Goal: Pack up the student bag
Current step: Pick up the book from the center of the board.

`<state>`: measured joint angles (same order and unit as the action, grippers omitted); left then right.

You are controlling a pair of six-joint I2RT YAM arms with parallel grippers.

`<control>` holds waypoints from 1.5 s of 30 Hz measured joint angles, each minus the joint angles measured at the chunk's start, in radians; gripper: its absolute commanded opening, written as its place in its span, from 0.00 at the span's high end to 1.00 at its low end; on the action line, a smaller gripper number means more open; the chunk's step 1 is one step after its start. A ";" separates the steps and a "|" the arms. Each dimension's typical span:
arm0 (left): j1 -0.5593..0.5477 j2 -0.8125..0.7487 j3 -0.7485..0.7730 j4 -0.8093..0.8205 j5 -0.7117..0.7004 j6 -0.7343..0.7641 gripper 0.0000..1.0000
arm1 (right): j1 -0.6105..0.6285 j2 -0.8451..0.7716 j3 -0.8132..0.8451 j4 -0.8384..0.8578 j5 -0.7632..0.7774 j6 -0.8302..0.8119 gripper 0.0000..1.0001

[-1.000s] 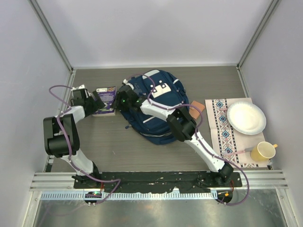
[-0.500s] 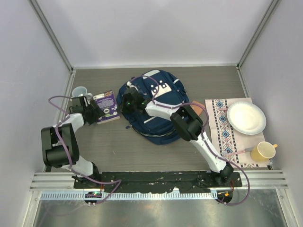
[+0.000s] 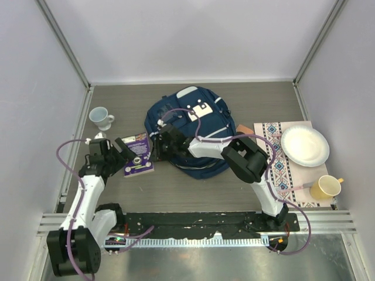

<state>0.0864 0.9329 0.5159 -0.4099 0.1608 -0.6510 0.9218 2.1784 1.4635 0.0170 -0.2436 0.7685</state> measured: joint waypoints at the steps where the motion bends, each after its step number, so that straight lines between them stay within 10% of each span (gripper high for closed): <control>1: 0.000 -0.039 -0.002 -0.020 -0.017 -0.006 0.08 | 0.005 -0.003 -0.002 -0.006 -0.008 -0.007 0.58; 20: 0.000 0.358 0.111 0.015 -0.081 0.061 0.04 | -0.002 0.092 0.205 -0.120 0.030 -0.054 0.44; 32: 0.010 0.339 0.065 0.141 0.023 0.060 0.12 | -0.021 0.121 0.197 -0.086 -0.014 -0.029 0.72; 45: 0.014 0.304 0.026 0.177 0.049 0.058 0.13 | -0.037 0.097 0.180 -0.030 -0.058 0.006 0.61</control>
<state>0.1005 1.2369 0.5423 -0.2329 0.2100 -0.5934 0.8852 2.2749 1.6432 -0.0128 -0.3012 0.7742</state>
